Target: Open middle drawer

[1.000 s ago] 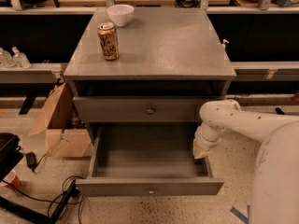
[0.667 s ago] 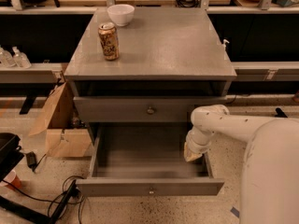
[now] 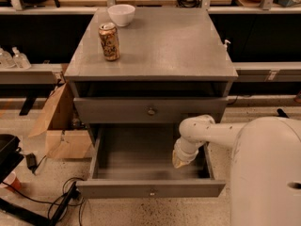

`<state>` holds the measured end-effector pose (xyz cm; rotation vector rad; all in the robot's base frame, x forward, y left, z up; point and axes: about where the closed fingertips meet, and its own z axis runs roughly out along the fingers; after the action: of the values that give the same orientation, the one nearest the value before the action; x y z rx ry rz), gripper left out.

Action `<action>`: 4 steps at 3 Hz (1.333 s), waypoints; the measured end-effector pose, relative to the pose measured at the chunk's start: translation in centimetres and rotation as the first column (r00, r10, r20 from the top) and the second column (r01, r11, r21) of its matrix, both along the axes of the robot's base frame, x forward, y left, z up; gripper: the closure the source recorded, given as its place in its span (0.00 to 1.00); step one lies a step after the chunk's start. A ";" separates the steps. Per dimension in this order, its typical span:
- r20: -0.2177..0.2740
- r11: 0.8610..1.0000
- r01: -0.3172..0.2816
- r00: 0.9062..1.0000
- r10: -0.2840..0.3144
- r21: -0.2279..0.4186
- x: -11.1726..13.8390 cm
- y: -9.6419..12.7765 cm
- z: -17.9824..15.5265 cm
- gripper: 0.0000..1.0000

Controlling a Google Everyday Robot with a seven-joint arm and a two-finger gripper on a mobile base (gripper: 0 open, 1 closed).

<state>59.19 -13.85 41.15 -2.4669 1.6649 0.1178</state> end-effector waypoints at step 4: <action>-0.127 0.999 0.045 0.991 -0.049 -0.027 -7.9 -3.3 -1.8 1.00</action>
Offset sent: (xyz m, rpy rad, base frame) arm -0.1069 -0.0388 -0.0235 -0.0015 0.1709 -0.0638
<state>51.27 -17.11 39.36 -2.4833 1.7835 0.2559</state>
